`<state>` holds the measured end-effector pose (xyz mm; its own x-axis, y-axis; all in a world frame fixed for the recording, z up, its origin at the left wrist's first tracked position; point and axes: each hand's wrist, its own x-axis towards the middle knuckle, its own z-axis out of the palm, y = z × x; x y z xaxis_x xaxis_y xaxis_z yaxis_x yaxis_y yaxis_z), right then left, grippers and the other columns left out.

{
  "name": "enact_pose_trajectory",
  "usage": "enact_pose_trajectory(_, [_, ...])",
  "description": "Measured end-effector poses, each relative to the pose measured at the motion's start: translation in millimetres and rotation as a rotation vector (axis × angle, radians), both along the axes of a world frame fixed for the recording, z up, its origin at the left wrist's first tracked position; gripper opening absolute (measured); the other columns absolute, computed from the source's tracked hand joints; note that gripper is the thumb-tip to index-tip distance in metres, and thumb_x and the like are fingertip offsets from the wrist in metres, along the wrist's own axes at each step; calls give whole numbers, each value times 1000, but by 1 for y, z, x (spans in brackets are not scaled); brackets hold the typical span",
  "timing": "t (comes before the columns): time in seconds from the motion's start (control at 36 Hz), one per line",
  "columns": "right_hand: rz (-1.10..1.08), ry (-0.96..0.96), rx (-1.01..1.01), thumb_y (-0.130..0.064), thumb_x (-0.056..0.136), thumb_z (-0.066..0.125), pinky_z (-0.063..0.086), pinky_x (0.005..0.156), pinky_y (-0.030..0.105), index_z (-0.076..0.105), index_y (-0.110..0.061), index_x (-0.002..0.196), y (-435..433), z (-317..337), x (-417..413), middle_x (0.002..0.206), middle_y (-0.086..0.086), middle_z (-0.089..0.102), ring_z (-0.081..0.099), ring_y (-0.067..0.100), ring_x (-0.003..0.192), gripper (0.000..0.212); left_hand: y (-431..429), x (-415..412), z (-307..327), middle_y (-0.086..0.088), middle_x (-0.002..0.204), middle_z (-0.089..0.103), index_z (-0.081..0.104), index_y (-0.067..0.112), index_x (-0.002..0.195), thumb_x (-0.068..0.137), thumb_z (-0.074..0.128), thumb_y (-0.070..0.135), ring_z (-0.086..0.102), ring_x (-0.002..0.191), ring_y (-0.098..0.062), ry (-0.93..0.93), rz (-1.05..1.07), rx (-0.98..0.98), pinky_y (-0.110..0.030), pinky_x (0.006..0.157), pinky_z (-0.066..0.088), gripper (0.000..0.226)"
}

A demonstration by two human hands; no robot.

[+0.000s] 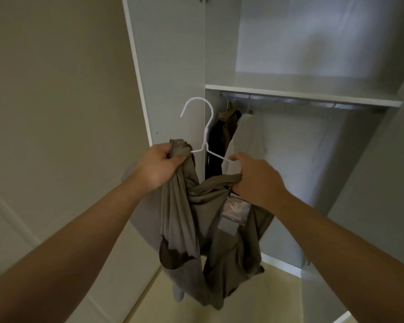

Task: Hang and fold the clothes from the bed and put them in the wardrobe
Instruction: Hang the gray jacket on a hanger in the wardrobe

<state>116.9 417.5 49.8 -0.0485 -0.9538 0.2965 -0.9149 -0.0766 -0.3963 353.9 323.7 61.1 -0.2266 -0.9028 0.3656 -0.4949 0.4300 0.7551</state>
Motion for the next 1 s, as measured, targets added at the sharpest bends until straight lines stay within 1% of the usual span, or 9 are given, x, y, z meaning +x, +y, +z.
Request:
enact_pose_trajectory(0.08, [-119, 169, -148, -22, 86, 67, 38, 71, 27, 60, -25, 123, -15, 7, -3, 82, -6, 63, 59, 16, 74, 38, -20, -4, 5, 21, 68, 66, 68, 27, 72, 93, 68, 35, 57, 67, 11, 76, -25, -10, -11, 65, 42, 22])
enact_pose_trajectory(0.17, [-241, 226, -311, -25, 84, 67, 33, 98, 39, 62, -27, 112, -29, 9, -7, 76, -11, 53, 61, 20, 85, 28, -40, -11, 14, 14, 71, 65, 67, 28, 72, 94, 67, 35, 58, 72, -1, 124, -83, -9, -24, 73, 47, 23])
enact_pose_trajectory(0.33, [-594, 102, -610, -38, 68, 84, -4, 116, 57, 31, -29, 150, -47, 5, -26, 141, 14, 40, 35, 33, 135, 98, -67, -29, 42, 24, 59, 64, 66, 32, 70, 93, 67, 39, 56, 60, 13, 158, -154, -59, -4, 56, 38, 24])
enact_pose_trajectory(0.53, [-893, -557, -594, -40, 67, 89, 15, 120, 59, -7, -31, 158, -63, -32, -27, 166, 14, 1, 12, 31, 152, 132, -95, -64, 62, -7, 87, 73, 75, 12, 90, 93, 64, 45, 66, 85, -17, 107, -268, -133, -26, 80, 50, 36])
enact_pose_trajectory(0.61, [-902, -971, -507, -49, 82, 75, 22, 121, 46, -2, -15, 160, -70, -55, -31, 164, 15, 16, 23, 34, 149, 115, -105, -77, 70, -10, 94, 74, 73, 18, 84, 95, 64, 41, 69, 92, -23, 305, -295, 6, -38, 86, 55, 27])
enact_pose_trajectory(0.69, [-842, -1343, -112, -66, 89, 57, 45, 107, 48, 46, -9, 143, -72, -74, -26, 136, 18, 58, 58, 37, 118, 80, -115, -90, 80, 1, 90, 77, 77, 34, 77, 91, 67, 44, 72, 90, -18, 554, -376, 149, -36, 87, 57, 20])
enact_pose_trajectory(0.78, [-762, -1320, 89, -66, 88, 59, 52, 99, 46, 64, -6, 122, -72, -98, -23, 112, 14, 69, 65, 35, 103, 69, -120, -104, 88, 3, 86, 77, 78, 36, 74, 76, 70, 56, 73, 87, -16, 502, -479, 115, -32, 83, 58, 22])
enact_pose_trajectory(0.86, [-598, -1373, 57, -34, 92, 69, 61, 75, 34, 69, -9, 120, -66, -108, -25, 101, 11, 76, 73, 29, 88, 38, -125, -115, 85, -3, 90, 76, 75, 26, 83, 77, 67, 56, 72, 89, -16, 409, -524, 73, -35, 85, 57, 32])
enact_pose_trajectory(1.0, [-671, -1386, 69, -21, 90, 56, 51, 77, 37, 71, -11, 103, -52, -100, -45, 101, 13, 74, 66, 31, 94, 23, -145, -114, 79, 9, 86, 75, 75, 30, 83, 76, 64, 53, 69, 84, -6, 320, -520, 83, -25, 81, 52, 26])
